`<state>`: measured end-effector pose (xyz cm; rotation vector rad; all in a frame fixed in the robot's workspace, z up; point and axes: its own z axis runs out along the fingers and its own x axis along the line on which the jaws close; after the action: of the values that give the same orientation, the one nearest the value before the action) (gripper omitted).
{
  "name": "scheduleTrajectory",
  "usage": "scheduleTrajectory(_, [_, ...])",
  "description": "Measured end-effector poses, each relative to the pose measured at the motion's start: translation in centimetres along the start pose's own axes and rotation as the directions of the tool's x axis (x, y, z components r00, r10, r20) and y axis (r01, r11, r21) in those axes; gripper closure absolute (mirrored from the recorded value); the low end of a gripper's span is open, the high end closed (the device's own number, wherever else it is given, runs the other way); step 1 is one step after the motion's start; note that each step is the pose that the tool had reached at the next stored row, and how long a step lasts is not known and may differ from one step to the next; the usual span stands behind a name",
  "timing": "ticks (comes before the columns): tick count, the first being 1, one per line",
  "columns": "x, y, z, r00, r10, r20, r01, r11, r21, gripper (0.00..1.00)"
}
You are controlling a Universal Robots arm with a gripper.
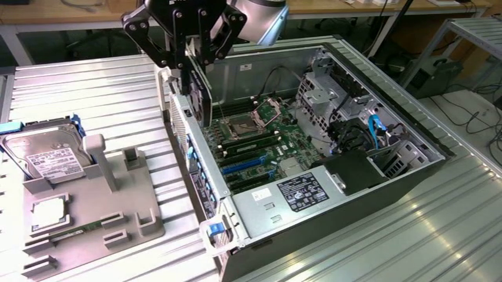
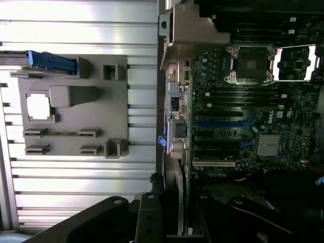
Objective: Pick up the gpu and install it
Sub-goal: 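Pick up the gpu and move the gpu toward the slot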
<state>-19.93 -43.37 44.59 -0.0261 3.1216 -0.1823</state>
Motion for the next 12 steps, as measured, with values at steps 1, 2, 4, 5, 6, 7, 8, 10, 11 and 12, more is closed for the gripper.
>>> scheduleTrajectory(1, [-0.06,0.00,0.00,1.0000,0.000,0.0000,0.000,1.0000,0.0000,0.72])
scheduleTrajectory(2, [-0.12,0.00,0.00,1.0000,0.000,0.0000,0.000,1.0000,0.0000,0.72])
scheduleTrajectory(4, [-0.24,0.00,0.01,1.0000,0.000,0.0000,0.000,1.0000,0.0000,0.72])
scheduleTrajectory(5, [-0.28,0.00,0.01,1.0000,0.000,0.0000,0.000,1.0000,-0.0001,0.72])
scheduleTrajectory(6, [-0.32,0.00,0.02,1.0000,0.000,0.0000,0.000,1.0000,-0.0001,0.72])
scheduleTrajectory(7, [-0.37,0.00,0.02,1.0000,0.000,0.0000,0.000,1.0000,0.0000,0.72])
scheduleTrajectory(8, [-0.41,0.00,0.02,1.0000,0.000,0.0000,0.000,1.0000,0.0000,0.72])
scheduleTrajectory(10, [-0.56,-0.01,0.03,1.0000,0.000,0.0000,0.000,1.0000,-0.0001,0.72])
scheduleTrajectory(11, [-0.61,-0.01,0.03,1.0000,0.000,0.0000,0.000,1.0000,0.0000,0.72])
scheduleTrajectory(12, [-0.65,-0.01,0.03,1.0000,0.000,0.0000,0.000,1.0000,0.0000,0.72])
